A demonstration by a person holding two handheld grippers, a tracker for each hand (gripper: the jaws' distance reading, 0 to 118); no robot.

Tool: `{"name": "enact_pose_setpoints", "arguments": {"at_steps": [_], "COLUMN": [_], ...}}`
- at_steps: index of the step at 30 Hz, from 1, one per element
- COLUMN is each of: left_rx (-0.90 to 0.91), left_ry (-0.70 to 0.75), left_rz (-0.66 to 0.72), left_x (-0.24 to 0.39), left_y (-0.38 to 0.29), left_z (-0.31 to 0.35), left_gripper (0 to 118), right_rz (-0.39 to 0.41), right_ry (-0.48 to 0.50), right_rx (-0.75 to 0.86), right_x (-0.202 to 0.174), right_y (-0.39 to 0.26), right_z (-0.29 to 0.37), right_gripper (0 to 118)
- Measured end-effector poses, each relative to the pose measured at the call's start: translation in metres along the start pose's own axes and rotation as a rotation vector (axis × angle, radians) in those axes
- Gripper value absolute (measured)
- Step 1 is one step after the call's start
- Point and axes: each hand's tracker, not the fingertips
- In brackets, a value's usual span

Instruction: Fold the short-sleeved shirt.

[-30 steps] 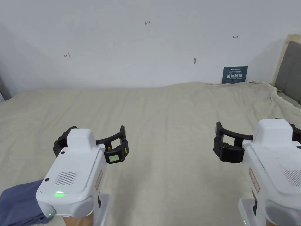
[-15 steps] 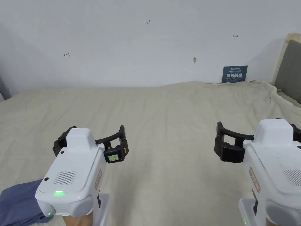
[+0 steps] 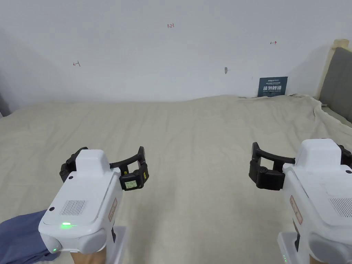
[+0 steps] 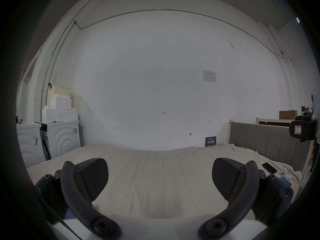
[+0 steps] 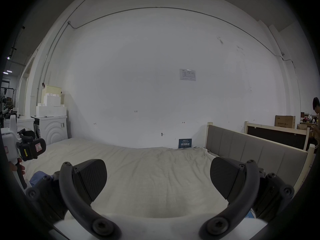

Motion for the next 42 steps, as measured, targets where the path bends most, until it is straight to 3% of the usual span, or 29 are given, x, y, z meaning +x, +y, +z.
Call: {"name": "enact_pose_setpoints", "arguments": {"at_steps": [8,13,16,19,25,38,42], "left_rx": [-0.006,-0.007,-0.007,-0.004,-0.002,0.005,0.006], "left_ry": [-0.001,-0.003,0.000,0.000,-0.004,0.000,-0.003], "left_rz": [0.005,0.011,0.014,0.020,0.019,0.024,0.022], "left_x": [-0.001,-0.002,-0.003,-0.004,-0.005,-0.007,-0.007], "left_y": [0.000,0.000,0.000,0.000,0.002,0.004,0.004], "left_z": [0.001,0.001,0.001,0.002,0.002,0.005,0.005], "left_gripper": [118,118,118,118,118,118,118], "right_rz": [-0.002,-0.027,-0.107,-0.226,-0.328,-0.210,-0.221], "right_ry": [0.009,-0.019,-0.161,-0.113,-0.105,-0.155,-0.140], "right_rx": [-0.026,-0.147,-0.290,-0.417,-0.545,-0.536,-0.546], "right_x": [0.003,-0.004,-0.008,0.000,0.008,-0.005,0.000], "right_y": [-0.001,0.009,0.013,0.017,0.022,0.031,0.030], "right_z": [-0.002,-0.008,-0.014,-0.021,-0.027,-0.020,-0.022], "right_gripper": [118,117,117,117,117,115,116]}}
